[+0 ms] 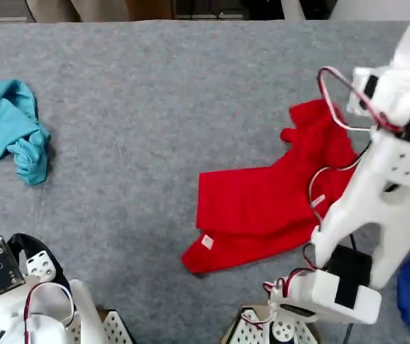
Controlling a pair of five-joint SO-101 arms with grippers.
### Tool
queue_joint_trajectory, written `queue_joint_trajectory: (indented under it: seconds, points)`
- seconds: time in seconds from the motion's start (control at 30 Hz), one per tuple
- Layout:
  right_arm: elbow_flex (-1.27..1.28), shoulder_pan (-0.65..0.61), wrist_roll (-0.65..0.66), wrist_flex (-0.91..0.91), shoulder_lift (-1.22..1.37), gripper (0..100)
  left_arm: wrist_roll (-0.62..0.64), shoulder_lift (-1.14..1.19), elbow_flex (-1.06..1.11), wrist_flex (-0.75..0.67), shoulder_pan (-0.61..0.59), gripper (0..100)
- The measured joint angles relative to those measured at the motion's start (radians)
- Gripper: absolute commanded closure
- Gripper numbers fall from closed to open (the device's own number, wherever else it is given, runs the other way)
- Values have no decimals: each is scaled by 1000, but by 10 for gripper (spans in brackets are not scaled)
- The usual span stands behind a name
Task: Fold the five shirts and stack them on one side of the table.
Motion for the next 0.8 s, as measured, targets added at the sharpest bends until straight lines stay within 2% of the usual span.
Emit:
queue_joint_trajectory:
  seconds: [0.17, 0.4, 0.6, 0.7, 0.8]
  points:
    - [158, 51, 0, 0, 0, 537, 0, 0, 0, 0, 0, 980]
    - [373, 8, 0, 0, -81, 537, 0, 0, 0, 0, 0, 974]
    - [664, -57, -32, -31, -218, 537, 0, 6, 0, 0, 0, 853]
    - [795, -14, -32, -97, -287, 537, 0, 89, -6, 0, 0, 854]
    - [901, 94, -2, -170, -351, 537, 2, 238, -86, 0, 0, 854]
